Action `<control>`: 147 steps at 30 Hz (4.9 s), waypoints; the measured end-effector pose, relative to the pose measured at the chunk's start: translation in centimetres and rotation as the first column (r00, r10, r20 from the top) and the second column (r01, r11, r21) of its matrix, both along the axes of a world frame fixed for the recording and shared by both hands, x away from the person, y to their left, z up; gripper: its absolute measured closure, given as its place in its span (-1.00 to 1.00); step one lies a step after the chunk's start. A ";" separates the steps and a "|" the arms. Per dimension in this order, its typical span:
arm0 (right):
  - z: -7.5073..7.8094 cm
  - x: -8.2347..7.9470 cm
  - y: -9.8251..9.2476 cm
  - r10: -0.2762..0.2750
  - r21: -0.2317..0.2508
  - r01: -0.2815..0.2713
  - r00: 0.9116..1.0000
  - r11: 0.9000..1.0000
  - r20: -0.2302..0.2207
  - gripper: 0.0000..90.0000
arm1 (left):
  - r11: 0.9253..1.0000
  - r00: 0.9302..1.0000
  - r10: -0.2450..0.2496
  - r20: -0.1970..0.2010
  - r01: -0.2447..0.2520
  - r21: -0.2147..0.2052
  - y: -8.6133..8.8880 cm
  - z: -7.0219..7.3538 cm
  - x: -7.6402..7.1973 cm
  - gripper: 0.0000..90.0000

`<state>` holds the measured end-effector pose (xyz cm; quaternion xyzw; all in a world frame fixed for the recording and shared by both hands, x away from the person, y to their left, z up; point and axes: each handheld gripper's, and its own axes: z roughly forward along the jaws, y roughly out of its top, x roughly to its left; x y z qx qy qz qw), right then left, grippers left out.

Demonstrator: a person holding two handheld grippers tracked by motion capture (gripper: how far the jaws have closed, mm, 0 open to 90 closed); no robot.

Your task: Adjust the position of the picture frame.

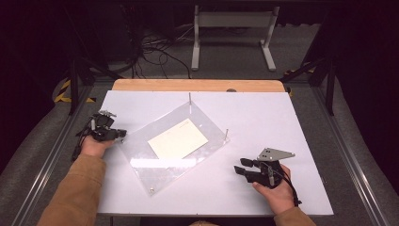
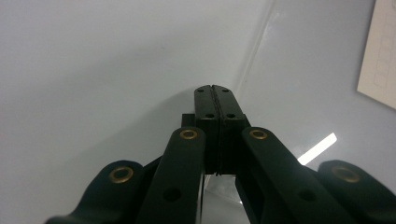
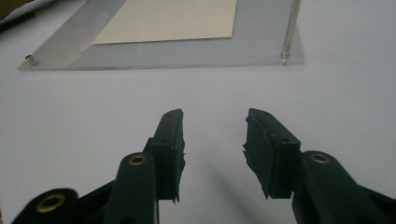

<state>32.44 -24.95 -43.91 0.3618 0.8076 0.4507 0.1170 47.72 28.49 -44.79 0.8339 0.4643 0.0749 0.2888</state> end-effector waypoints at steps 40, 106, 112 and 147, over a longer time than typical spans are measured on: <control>-0.2 1.5 -0.7 -0.057 -0.019 0.056 0.998 0.998 -0.039 0.32 | 0.895 0.898 -0.432 -0.078 0.417 -0.158 -8.3 -0.7 -9.5 1.00; 3.6 20.6 5.0 -0.230 -0.247 0.226 0.973 0.942 0.012 0.69 | 0.853 0.865 -0.489 0.112 0.501 -0.146 -7.6 0.7 -14.1 0.22; 4.1 18.2 3.2 -0.210 -0.177 0.208 0.978 0.962 0.009 0.66 | 0.831 0.837 -0.538 0.095 0.546 -0.103 -8.5 0.3 -14.2 0.55; 0.2 -0.7 2.0 0.354 -0.179 -0.351 0.935 0.919 -0.017 0.59 | 0.767 0.764 -0.639 0.090 0.642 0.000 -11.4 0.1 -16.1 0.81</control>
